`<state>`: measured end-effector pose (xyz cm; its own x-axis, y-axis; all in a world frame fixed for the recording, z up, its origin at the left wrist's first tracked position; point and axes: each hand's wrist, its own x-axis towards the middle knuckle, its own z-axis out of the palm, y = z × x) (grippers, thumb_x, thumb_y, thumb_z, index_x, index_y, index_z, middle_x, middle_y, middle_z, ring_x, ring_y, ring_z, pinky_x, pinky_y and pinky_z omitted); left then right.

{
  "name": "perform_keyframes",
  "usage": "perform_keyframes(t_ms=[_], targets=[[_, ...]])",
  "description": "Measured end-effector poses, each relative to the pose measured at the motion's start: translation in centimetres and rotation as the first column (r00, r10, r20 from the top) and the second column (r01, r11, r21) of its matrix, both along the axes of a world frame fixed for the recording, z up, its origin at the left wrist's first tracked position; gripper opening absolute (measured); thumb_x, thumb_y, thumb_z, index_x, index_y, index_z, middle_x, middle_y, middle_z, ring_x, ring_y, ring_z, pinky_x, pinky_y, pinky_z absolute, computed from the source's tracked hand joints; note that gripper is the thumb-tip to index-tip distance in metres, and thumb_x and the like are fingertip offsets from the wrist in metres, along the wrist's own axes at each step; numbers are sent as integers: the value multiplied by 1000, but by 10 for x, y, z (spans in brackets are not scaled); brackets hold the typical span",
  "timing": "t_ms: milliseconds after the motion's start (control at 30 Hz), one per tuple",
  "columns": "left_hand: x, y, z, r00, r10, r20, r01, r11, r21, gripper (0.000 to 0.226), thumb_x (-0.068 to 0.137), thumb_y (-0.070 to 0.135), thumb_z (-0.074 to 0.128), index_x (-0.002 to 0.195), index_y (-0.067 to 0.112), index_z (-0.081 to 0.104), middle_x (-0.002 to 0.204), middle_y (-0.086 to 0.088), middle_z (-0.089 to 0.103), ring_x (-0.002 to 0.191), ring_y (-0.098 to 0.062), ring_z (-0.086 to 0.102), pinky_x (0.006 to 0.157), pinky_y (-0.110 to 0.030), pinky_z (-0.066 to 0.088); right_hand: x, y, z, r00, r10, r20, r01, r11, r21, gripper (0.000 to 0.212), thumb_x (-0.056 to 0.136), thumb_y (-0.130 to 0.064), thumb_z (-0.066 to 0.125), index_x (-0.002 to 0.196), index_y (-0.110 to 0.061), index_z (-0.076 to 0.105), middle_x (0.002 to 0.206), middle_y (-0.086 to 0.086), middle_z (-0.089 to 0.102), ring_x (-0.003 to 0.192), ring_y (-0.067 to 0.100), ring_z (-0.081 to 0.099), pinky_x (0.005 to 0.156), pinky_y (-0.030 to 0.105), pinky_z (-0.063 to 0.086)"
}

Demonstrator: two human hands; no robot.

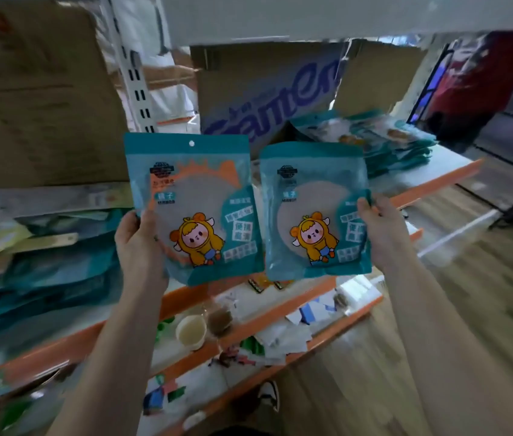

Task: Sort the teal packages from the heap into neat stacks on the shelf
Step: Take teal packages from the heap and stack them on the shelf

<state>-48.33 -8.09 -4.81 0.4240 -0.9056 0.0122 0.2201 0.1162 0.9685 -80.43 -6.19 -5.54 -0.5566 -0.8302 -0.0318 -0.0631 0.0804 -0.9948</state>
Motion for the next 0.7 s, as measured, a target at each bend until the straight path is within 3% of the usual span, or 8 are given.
perform_keyframes(t_ms=[100, 267, 433, 567, 700], targets=[[-38, -28, -4, 995, -9, -102, 13, 999, 33, 29, 101, 16, 48, 73, 13, 50, 55, 9, 57, 44, -3, 54, 42, -20, 44, -39, -22, 5, 998, -43, 51, 45, 998, -33, 11, 98, -16, 56, 107, -12, 58, 90, -1, 68, 69, 9, 67, 58, 22, 56], [-102, -78, -3, 975, -30, -219, 53, 993, 101, 25, 101, 16, 48, 77, 15, 53, 51, 13, 61, 42, -1, 55, 39, -16, 43, -109, -75, 11, 988, -85, 126, 86, 996, -4, 27, 96, -23, 59, 118, -8, 62, 99, 4, 71, 82, 16, 69, 71, 31, 57], [-149, -123, 0, 977, -74, -201, 102, 986, 131, 23, 101, 17, 48, 80, 15, 56, 52, 11, 57, 48, -8, 52, 42, -19, 44, -164, -117, 22, 976, -16, 217, 25, 999, -40, 15, 98, -4, 49, 99, -4, 64, 69, -1, 72, 62, 13, 68, 55, 26, 57], [-180, -144, 7, 974, -119, -191, 145, 981, 128, 28, 102, 15, 45, 75, 15, 52, 50, 10, 54, 48, -8, 52, 40, -17, 43, -207, -142, 23, 971, 28, 239, -14, 998, -60, 14, 97, -5, 51, 100, -2, 64, 71, 2, 72, 64, 14, 69, 60, 28, 59], [-212, -165, 5, 976, -162, -147, 185, 970, 159, 30, 100, 15, 47, 69, 11, 45, 58, 0, 45, 52, -13, 46, 42, -19, 42, -253, -169, 24, 954, 107, 279, -83, 992, -98, 20, 85, -16, 64, 99, -2, 66, 80, 5, 73, 74, 18, 70, 69, 31, 59]])
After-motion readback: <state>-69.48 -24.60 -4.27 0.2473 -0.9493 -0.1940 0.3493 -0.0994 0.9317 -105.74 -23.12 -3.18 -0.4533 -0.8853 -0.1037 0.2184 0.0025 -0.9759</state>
